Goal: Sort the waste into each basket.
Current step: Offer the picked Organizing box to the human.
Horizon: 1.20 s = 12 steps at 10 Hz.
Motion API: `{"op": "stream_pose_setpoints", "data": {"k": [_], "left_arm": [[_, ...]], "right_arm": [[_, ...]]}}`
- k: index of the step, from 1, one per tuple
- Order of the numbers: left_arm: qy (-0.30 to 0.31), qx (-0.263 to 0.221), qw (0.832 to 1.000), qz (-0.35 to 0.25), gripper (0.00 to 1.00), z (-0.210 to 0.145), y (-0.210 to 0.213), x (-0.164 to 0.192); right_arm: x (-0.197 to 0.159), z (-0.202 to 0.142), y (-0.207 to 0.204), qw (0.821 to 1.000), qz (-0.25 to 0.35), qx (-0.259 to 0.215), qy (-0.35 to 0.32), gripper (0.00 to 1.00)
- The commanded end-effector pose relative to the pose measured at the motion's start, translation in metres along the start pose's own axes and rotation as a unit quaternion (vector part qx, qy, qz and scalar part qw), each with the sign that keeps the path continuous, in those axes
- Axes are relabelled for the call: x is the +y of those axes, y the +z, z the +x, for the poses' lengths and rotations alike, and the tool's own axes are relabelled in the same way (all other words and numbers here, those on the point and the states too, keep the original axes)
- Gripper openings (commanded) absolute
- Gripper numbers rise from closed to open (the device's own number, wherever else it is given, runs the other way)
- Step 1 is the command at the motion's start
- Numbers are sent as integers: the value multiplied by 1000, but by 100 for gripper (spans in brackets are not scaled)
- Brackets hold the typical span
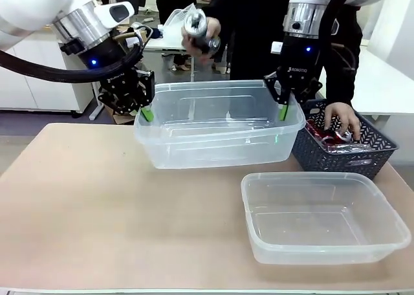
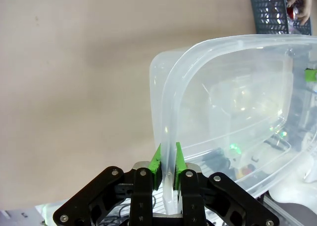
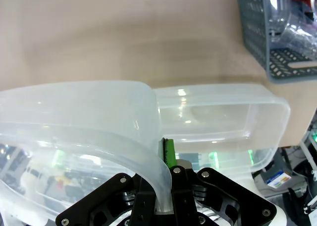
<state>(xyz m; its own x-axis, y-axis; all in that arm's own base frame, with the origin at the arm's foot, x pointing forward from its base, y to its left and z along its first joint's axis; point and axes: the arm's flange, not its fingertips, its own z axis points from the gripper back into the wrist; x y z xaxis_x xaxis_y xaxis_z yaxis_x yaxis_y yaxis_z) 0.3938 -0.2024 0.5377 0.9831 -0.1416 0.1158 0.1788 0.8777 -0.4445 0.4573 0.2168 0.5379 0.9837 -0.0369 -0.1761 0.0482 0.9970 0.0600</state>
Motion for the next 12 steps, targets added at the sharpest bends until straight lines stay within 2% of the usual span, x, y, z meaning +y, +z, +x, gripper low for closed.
{"op": "stream_pose_setpoints", "data": {"k": [1,12], "left_arm": [[-11,-3,1000,-3,8,-4,5,-2],[-11,-3,1000,-3,8,-4,5,-2]], "right_arm": [[-2,-2,-3,1000,-8,-3,-15,3],[-2,-2,-3,1000,-8,-3,-15,3]]}}
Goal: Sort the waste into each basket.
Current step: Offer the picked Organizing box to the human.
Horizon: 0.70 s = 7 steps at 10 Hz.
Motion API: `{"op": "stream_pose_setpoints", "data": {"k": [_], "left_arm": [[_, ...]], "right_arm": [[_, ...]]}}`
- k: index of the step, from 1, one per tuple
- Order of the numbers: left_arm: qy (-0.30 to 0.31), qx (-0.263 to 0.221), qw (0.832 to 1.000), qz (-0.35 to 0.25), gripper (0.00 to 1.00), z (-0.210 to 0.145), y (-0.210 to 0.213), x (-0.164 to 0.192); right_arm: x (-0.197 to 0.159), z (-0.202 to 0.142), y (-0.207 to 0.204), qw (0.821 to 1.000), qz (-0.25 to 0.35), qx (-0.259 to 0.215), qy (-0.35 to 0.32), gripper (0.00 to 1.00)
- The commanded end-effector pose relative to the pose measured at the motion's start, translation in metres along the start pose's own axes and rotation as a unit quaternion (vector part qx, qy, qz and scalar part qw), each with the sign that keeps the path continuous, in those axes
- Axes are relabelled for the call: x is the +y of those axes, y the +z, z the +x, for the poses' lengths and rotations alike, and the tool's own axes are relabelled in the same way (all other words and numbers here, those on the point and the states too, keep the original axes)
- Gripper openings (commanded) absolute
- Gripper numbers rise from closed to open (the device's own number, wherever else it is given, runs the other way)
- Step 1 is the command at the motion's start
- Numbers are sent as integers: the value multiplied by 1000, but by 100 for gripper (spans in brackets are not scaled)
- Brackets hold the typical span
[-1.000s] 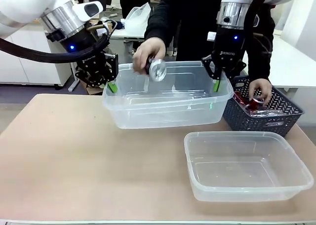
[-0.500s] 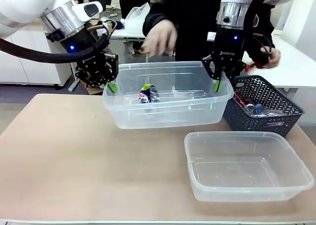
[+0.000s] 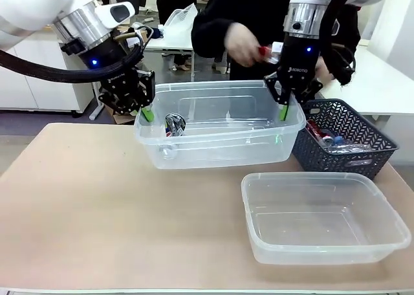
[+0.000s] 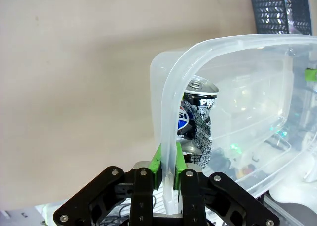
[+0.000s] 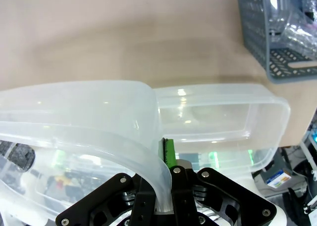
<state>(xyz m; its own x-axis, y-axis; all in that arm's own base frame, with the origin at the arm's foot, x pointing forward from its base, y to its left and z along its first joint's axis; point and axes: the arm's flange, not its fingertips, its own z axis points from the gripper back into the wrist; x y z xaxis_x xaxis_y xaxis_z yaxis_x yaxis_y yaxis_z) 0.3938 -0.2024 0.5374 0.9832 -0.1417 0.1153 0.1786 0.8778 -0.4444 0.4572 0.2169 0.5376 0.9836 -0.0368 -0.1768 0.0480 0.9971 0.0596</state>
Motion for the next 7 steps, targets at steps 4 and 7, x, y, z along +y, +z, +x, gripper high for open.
{"op": "stream_pose_setpoints", "data": {"k": [4,7], "left_arm": [[-11,-4,1000,-3,8,-4,6,-2],[-11,-4,1000,-3,8,-4,6,-2]], "right_arm": [[-2,-2,-2,1000,-8,-3,-15,3],[-2,-2,-2,1000,-8,-3,-15,3]]}}
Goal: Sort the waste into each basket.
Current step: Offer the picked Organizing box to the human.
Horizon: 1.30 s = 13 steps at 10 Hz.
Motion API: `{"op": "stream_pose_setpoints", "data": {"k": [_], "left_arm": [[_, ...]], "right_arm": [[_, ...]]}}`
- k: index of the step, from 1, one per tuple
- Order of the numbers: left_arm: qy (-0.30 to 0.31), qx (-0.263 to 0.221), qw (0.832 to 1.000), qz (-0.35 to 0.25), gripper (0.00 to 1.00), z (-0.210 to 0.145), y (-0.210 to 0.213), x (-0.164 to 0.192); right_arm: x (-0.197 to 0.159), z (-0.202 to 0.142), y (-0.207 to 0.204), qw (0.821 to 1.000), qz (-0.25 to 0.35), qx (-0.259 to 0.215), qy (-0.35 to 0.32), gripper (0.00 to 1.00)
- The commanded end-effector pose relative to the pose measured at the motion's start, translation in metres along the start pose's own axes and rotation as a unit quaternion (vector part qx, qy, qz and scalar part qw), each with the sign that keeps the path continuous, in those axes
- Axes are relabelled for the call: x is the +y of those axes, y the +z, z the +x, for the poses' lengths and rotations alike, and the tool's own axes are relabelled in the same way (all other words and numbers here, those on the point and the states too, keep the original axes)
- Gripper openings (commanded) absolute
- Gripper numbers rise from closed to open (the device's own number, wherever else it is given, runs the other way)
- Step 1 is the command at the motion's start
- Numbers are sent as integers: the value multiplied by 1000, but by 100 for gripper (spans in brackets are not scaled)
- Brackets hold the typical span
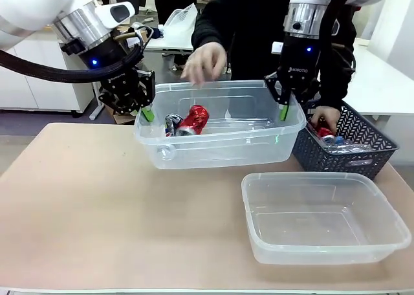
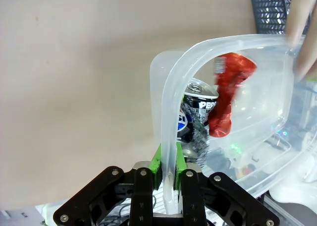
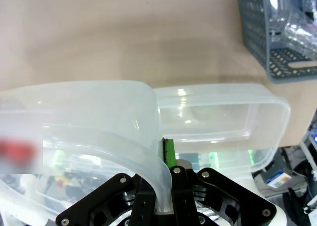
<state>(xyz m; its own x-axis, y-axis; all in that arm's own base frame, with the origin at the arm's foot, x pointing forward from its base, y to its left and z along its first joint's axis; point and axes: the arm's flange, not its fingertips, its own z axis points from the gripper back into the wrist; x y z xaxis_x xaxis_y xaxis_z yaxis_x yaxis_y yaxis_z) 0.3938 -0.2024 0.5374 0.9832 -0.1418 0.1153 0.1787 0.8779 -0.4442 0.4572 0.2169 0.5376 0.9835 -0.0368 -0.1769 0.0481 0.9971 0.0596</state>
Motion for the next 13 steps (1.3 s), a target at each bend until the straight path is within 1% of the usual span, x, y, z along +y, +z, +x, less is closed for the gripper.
{"op": "stream_pose_setpoints", "data": {"k": [1,13], "left_arm": [[-11,-4,1000,-3,8,-4,6,-2],[-11,-4,1000,-3,8,-4,6,-2]], "right_arm": [[-2,-2,-2,1000,-8,-3,-15,3],[-2,-2,-2,1000,-8,-3,-15,3]]}}
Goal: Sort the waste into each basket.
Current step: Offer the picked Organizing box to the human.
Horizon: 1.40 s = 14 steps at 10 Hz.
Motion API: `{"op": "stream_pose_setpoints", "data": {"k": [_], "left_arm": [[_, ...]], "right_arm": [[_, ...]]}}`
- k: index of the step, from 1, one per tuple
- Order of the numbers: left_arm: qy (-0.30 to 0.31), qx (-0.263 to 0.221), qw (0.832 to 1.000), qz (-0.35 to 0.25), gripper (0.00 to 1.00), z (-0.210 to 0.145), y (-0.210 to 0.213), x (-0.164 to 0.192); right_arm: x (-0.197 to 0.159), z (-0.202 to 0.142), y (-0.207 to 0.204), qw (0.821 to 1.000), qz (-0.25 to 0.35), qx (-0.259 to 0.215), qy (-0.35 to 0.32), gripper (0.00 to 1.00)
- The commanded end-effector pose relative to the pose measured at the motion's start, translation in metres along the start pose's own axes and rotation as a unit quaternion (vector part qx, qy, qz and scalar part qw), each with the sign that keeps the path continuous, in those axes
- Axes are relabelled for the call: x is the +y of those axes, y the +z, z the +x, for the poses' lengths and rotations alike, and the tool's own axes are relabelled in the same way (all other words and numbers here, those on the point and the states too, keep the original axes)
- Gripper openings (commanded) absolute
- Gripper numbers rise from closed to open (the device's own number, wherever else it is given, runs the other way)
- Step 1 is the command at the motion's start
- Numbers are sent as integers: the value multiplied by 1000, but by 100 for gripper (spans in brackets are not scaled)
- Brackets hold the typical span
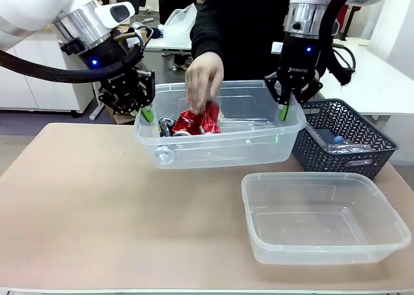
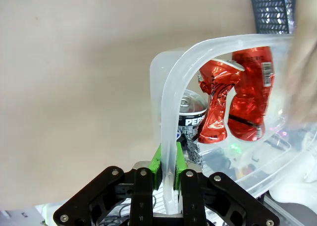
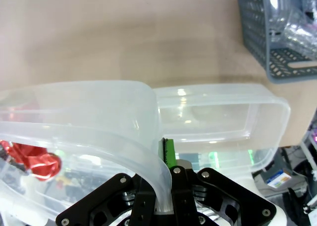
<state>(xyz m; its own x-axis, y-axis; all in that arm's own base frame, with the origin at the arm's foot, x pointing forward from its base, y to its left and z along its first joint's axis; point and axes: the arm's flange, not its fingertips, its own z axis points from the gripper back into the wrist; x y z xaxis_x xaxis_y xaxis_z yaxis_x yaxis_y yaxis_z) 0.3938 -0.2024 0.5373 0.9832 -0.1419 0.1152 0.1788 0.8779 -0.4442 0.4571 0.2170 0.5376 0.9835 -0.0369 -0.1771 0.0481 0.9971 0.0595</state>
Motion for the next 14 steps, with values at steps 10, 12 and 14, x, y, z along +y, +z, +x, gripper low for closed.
{"op": "stream_pose_setpoints", "data": {"k": [10,12,14], "left_arm": [[-11,-4,1000,-3,8,-4,6,-2],[-11,-6,1000,16,8,15,11,-1],[-15,-19,999,-25,8,75,38,4]], "right_arm": [[-2,-2,-2,1000,-8,-3,-15,3],[6,22,9,1000,-16,21,7,3],[18,88,40,998,-54,14,34,3]]}}
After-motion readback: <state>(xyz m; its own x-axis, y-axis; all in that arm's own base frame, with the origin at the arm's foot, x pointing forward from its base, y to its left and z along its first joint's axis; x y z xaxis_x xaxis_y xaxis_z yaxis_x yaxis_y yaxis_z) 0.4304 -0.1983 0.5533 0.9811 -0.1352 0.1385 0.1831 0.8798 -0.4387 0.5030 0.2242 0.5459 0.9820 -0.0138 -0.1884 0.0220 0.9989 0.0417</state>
